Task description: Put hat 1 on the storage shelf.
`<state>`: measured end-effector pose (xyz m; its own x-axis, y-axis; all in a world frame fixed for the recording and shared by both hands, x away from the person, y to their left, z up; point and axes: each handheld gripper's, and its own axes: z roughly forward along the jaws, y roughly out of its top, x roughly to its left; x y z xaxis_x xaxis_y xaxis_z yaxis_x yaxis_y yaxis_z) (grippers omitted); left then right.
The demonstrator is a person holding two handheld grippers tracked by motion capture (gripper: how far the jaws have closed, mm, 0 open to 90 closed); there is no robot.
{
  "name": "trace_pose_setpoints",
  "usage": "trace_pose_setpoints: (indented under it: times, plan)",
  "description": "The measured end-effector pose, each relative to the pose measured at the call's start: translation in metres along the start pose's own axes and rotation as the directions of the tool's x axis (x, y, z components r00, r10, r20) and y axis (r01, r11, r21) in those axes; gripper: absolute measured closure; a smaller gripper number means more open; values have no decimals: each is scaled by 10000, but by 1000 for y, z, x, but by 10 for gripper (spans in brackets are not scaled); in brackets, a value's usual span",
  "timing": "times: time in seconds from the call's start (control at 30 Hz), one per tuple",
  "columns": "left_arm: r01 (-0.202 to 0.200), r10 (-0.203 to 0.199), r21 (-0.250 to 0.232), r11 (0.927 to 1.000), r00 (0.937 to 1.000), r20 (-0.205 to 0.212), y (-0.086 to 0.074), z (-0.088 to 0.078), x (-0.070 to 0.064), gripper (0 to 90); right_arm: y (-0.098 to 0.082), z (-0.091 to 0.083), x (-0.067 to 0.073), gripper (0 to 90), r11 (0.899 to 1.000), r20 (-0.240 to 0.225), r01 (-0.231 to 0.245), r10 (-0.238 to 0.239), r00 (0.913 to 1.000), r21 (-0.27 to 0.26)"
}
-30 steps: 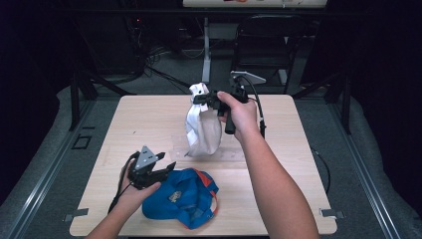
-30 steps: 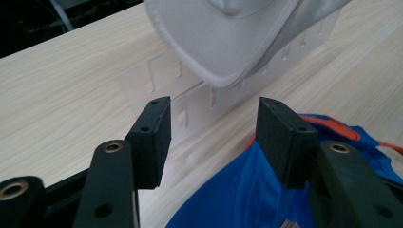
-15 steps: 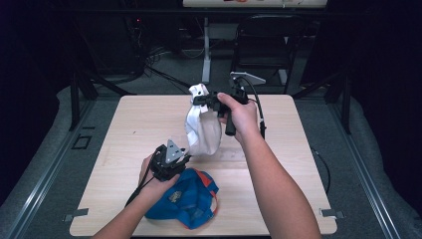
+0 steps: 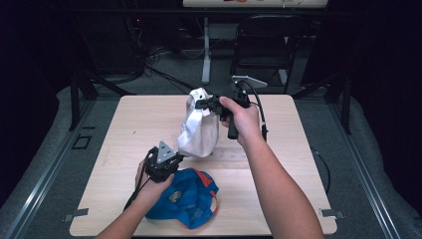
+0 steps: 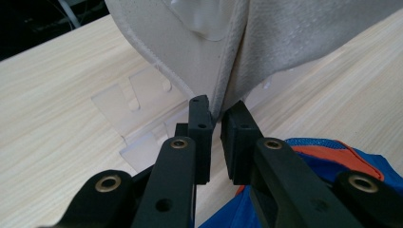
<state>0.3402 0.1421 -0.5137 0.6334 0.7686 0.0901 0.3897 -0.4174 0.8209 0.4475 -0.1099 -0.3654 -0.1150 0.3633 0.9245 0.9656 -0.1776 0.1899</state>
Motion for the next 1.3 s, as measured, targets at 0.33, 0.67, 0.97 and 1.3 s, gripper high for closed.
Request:
trace_pose_setpoints:
  times: [0.33,0.67,0.97,1.3]
  plan:
    - [792,-793,56,9968,9961,388,-11,2,8,839,-2,7,-12,790,9999,531,1,-7,9986,115]
    - [1208,-1230,356,9920,9899,703,-24,9,13,842,-5,16,-19,774,9994,1026,151,-181,9946,298]
    - [1159,-1166,173,9931,9920,480,-23,5,10,772,-7,8,-20,697,9991,981,411,-417,9943,81]
    - [1085,-1080,-81,9941,9930,472,-26,-12,11,648,-17,-26,-16,636,9915,1175,1213,-1151,9864,-473]
